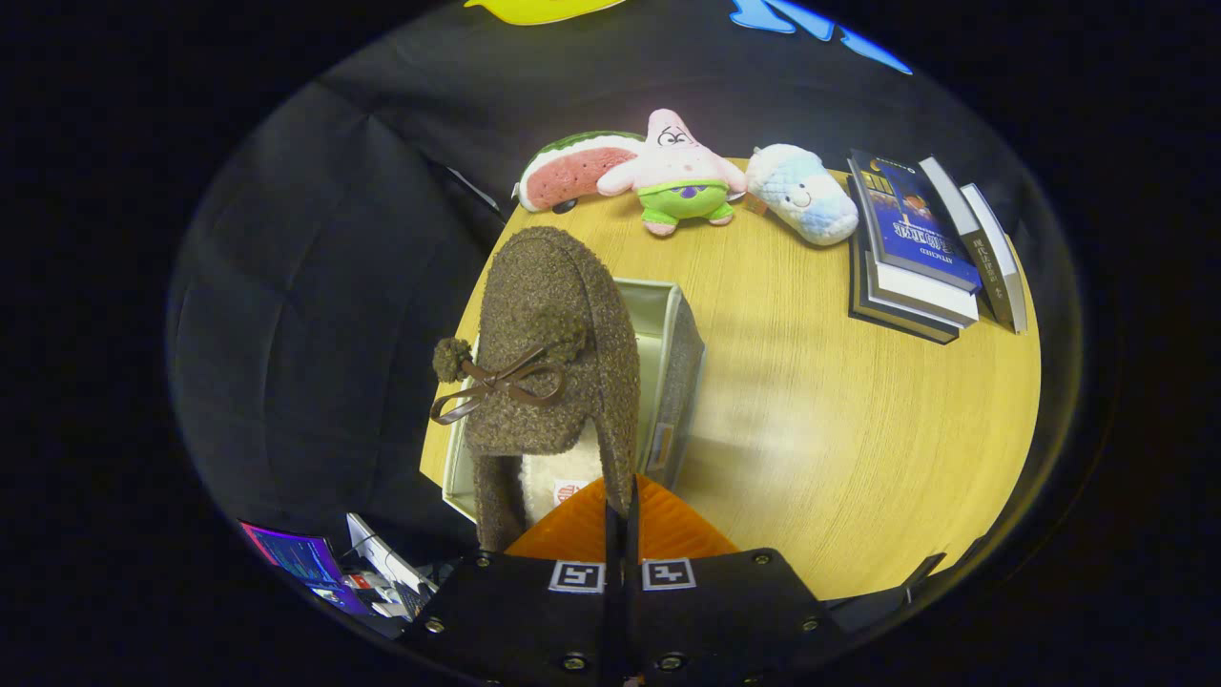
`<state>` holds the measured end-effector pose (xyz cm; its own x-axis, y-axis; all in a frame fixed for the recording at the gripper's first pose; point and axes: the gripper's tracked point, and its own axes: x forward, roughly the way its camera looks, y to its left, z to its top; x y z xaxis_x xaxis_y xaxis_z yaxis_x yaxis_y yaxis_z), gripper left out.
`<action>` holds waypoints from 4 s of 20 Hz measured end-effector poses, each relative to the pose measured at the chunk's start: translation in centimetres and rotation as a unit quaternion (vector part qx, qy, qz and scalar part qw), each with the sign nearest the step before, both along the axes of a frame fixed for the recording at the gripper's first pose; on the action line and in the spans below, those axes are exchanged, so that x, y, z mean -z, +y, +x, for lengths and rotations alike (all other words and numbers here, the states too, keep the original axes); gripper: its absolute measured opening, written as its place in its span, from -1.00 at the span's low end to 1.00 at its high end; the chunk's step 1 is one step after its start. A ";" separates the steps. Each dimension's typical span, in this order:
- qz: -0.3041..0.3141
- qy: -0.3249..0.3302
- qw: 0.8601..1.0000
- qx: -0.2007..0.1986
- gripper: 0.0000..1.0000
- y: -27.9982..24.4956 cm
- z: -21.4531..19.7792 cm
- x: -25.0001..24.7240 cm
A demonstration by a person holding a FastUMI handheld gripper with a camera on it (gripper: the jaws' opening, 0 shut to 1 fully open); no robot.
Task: Open the storage box then place both shoes into the box .Put the left shoe in first, then the right shoe, with the right side of both shoes facing outward in a uniform manner.
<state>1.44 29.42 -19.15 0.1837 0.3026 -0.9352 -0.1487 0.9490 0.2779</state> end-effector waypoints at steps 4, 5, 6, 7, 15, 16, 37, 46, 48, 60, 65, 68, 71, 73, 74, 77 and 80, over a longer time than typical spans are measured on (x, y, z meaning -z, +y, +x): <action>-0.007 0.015 1.000 0.016 -0.99 1.8 0.1 1.4; -0.015 0.018 1.000 0.021 -0.99 1.9 0.1 1.9; -0.022 0.019 0.999 0.026 -0.99 2.0 0.2 2.5; -0.028 0.018 0.999 0.028 -0.99 1.9 0.2 3.2; -0.063 0.032 0.996 0.054 -0.99 2.5 0.6 7.2; -0.065 0.033 0.995 0.063 -0.99 2.6 0.7 7.5; -0.185 0.006 0.977 0.108 -0.90 2.6 0.7 10.6; -0.183 -0.090 0.978 0.046 -0.77 1.4 4.6 5.4; -0.173 -0.115 0.977 0.046 -0.77 0.5 5.2 3.8; -0.125 -0.448 0.872 0.152 -0.77 -14.1 7.5 -16.7; -0.114 -0.544 0.807 0.199 -0.78 -21.6 5.0 -23.5; -0.114 -0.554 0.802 0.190 -0.78 -23.9 3.8 -24.2; -0.102 -0.561 0.801 0.182 -0.78 -24.7 3.3 -24.1; -0.082 -0.566 0.801 0.179 -0.63 -24.8 3.5 -24.1; -0.078 -0.569 0.799 0.178 -0.40 -25.3 3.5 -24.1; -0.091 -0.572 0.796 0.175 0.02 -26.7 3.8 -24.0; -0.074 -0.578 0.797 0.157 0.68 -26.3 4.8 -23.7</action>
<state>6.28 3.08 4.60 0.9939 -0.0254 -0.1071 0.0265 0.9996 0.0085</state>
